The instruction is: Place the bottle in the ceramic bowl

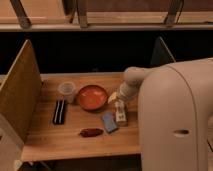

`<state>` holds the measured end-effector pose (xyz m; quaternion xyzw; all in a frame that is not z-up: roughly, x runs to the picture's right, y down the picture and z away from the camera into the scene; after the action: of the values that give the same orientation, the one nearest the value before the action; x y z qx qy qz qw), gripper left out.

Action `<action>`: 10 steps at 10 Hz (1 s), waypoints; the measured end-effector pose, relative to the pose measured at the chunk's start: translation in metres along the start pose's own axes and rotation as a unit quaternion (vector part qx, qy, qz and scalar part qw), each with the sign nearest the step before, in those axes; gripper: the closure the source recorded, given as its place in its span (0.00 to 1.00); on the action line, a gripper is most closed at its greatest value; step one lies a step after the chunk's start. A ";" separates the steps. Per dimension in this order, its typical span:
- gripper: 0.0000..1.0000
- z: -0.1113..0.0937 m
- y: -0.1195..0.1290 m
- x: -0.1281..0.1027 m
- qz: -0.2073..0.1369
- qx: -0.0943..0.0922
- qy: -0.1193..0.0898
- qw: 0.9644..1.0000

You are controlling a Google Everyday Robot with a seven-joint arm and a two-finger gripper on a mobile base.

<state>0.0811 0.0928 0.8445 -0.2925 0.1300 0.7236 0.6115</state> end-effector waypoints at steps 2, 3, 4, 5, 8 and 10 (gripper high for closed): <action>0.33 0.016 -0.006 -0.001 -0.008 0.015 0.011 1.000; 0.33 0.024 -0.011 0.000 -0.008 0.024 0.017 1.000; 0.33 0.033 -0.016 0.000 -0.007 0.034 0.025 0.999; 0.33 0.043 -0.020 0.002 -0.006 0.044 0.035 0.998; 0.37 0.074 -0.031 0.010 0.005 0.063 0.072 0.995; 0.54 0.082 -0.031 0.011 0.013 0.064 0.087 0.994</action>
<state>0.0883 0.1537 0.9089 -0.3135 0.2324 0.6933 0.6059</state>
